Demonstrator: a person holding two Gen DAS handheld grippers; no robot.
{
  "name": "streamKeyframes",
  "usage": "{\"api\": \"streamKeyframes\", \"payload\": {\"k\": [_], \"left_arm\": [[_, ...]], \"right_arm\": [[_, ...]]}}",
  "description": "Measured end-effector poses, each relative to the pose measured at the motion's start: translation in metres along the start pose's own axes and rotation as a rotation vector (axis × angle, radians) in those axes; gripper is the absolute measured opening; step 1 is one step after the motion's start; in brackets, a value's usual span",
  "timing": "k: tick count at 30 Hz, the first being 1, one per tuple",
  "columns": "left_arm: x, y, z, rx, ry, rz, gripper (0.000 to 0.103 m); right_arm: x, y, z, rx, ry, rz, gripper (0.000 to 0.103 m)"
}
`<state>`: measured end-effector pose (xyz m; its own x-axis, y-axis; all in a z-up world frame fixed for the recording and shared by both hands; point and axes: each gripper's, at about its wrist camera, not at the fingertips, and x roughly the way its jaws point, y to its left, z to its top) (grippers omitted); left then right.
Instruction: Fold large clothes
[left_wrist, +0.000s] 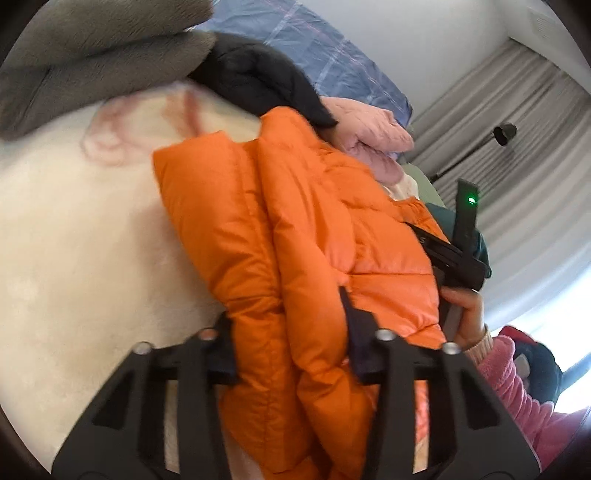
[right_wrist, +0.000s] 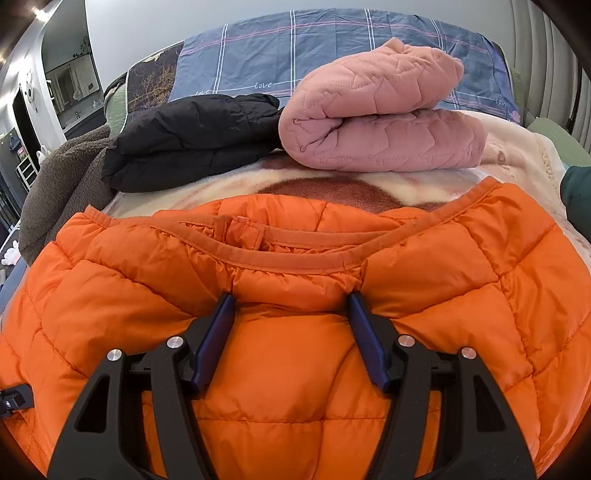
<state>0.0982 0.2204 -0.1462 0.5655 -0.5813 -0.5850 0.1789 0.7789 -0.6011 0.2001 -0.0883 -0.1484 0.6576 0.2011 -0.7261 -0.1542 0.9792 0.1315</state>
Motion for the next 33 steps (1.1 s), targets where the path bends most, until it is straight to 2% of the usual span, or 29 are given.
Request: {"api": "streamKeyframes", "payload": {"k": [2,8,13,16,21,25,30,32,33], "left_arm": [[-0.008,-0.008,0.004,0.025,-0.016,-0.005,0.029],[-0.037,-0.068,0.029,0.218,-0.074,-0.048,0.026],[-0.035,-0.122,0.046,0.334,-0.075,-0.094,0.026],[-0.023,-0.159,0.052,0.415,-0.056,-0.096,0.026],[0.007,-0.212,0.051,0.532,0.003,-0.056,0.030],[0.028,-0.232,0.049,0.564,0.040,-0.008,0.033],[0.027,-0.241,0.042,0.607,0.037,0.085,0.033],[0.026,-0.241,0.041,0.610,0.036,0.110,0.033],[0.025,-0.240,0.041,0.604,0.037,0.117,0.033]], "right_arm": [[0.000,0.000,0.000,0.001,-0.001,0.002,0.064],[-0.001,-0.005,-0.001,0.016,-0.004,0.031,0.065],[-0.002,-0.013,-0.002,0.048,-0.014,0.083,0.065],[-0.004,-0.015,-0.003,0.059,-0.024,0.099,0.065],[-0.007,-0.017,-0.004,0.071,-0.035,0.108,0.065],[-0.010,-0.017,-0.003,0.075,-0.031,0.112,0.065],[-0.037,-0.039,0.003,0.142,-0.015,0.209,0.065],[-0.064,-0.052,0.002,0.164,-0.030,0.242,0.058],[-0.073,-0.055,0.000,0.151,-0.031,0.260,0.043]]}}
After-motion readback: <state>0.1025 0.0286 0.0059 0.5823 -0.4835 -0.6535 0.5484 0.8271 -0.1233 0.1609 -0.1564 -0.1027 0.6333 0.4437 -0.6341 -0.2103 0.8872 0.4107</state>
